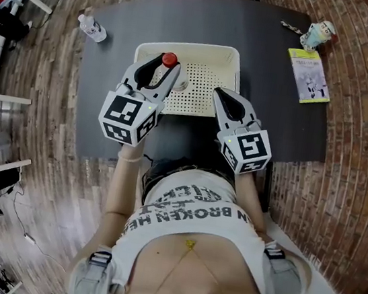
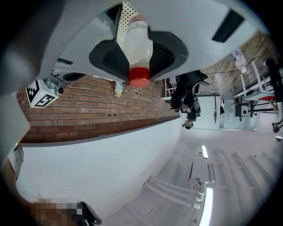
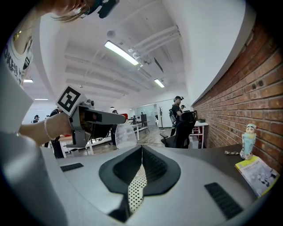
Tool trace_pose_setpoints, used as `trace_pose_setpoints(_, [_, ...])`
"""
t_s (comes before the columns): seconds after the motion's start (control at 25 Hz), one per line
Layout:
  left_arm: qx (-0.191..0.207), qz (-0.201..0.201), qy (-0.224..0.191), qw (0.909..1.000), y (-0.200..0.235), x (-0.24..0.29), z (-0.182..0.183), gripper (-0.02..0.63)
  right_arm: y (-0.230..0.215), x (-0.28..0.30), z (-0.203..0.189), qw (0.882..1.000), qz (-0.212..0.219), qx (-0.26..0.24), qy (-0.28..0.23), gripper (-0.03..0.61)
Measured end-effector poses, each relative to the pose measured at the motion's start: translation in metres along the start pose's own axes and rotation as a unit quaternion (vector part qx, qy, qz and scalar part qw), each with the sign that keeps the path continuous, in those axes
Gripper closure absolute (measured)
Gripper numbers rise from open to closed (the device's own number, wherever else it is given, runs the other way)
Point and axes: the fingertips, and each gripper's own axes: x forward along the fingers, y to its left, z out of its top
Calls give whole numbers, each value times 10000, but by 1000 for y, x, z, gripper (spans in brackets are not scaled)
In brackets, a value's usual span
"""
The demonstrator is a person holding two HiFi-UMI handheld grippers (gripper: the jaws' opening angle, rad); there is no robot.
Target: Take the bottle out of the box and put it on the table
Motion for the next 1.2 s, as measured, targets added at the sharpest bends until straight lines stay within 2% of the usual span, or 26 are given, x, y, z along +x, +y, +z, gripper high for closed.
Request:
trace_pose_setpoints(0.2, [-59,156,-70,9998,10,-11,-1,468,8,7,0,9999,129,-105,34,569])
trace_pose_setpoints(0.4, [-126,211,-126,9996,28,-31,0,468,20,15,0,10000,33,-71,50,569])
trace_pose_setpoints(0.84, [-190,662,-259,9973,107,-96,2,468,58,40,2,9997,-187,-73,123,569])
trace_pose_setpoints(1.2, [-284,877,-201,9955,160,-128,-14,468,81,59,0,9991,-377,-54,200,569])
